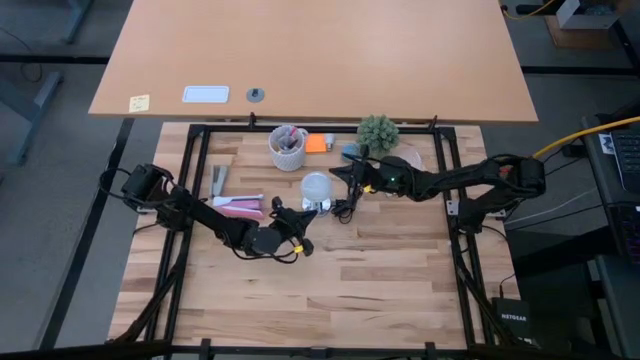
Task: Screw lightbulb
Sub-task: Insert the white light bulb into the silver lamp
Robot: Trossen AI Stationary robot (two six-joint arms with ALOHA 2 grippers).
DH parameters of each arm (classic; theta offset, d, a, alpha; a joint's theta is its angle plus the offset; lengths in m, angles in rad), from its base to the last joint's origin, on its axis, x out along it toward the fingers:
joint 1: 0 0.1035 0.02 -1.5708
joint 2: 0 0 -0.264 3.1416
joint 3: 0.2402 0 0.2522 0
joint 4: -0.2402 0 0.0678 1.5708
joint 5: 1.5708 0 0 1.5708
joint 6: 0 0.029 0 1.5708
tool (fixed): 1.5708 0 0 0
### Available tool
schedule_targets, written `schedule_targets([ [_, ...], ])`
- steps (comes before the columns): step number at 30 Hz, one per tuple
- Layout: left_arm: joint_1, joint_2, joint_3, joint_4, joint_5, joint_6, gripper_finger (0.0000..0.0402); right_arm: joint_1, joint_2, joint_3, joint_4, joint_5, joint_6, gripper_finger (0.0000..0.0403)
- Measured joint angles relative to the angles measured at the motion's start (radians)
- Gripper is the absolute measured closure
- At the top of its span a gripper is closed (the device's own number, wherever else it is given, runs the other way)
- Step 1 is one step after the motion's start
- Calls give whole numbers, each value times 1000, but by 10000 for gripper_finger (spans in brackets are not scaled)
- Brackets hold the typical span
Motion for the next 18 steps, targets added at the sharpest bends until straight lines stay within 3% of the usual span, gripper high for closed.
schedule_targets([
  [10,30,0,0,-8,-21,15,396,-2,57,0,40,-6,29,400],
  [18,13,0,0,-9,-144,15,396,-4,55,1,12,-117,75,400],
])
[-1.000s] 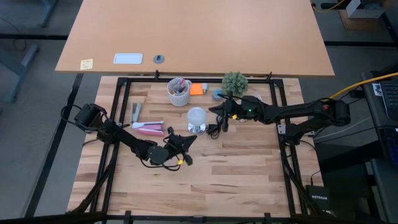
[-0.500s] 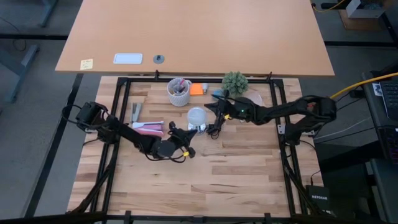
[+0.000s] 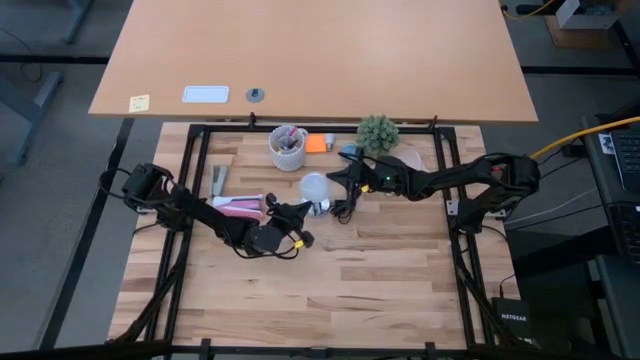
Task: Screw lightbulb
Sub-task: Insert the white light bulb into the silver lamp
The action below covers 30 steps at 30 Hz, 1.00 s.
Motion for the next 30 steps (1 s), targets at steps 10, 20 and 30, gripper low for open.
schedule_targets([
  [10,-14,-2,1,-61,-101,-84,396,-1,0,0,-21,-78,76,400],
  [20,-14,-2,0,-107,-174,-143,396,-2,0,-1,-21,-169,122,400],
  [30,-39,1,-1,-101,-229,-145,396,3,-16,-2,-25,-176,139,400],
])
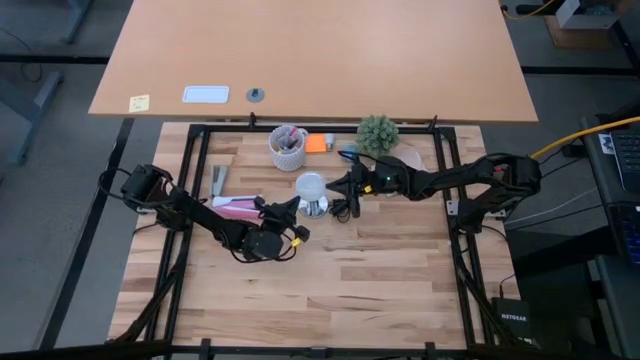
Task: Screw lightbulb
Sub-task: Insert the white light bulb into the silver lamp
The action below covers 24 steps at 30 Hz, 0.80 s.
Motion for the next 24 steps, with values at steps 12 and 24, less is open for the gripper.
schedule_targets([
  [12,-118,1,1,37,-52,6,396,0,-81,0,4,171,-59,400],
  [24,-93,0,1,36,51,6,396,-2,-74,0,4,259,-142,400],
])
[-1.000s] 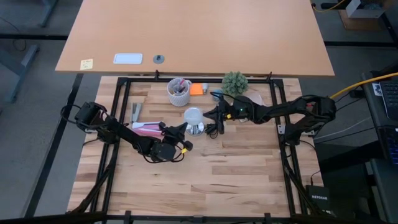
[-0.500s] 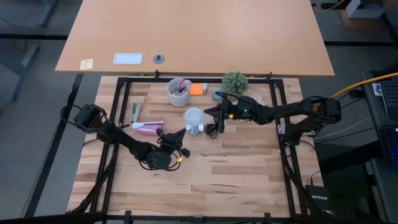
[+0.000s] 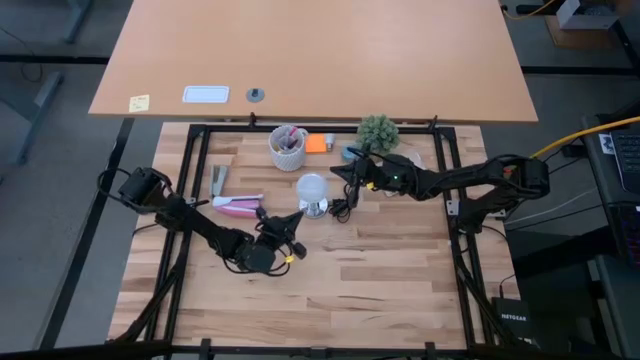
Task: Screw lightbulb
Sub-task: Insert the white light bulb into the silver lamp
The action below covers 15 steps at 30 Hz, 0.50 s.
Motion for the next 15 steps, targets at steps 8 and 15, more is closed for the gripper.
schedule_targets([
  [8,77,0,0,-3,129,33,396,0,61,0,-2,-19,8,400],
  [15,76,0,0,-3,83,42,396,0,78,0,-4,-61,11,400],
])
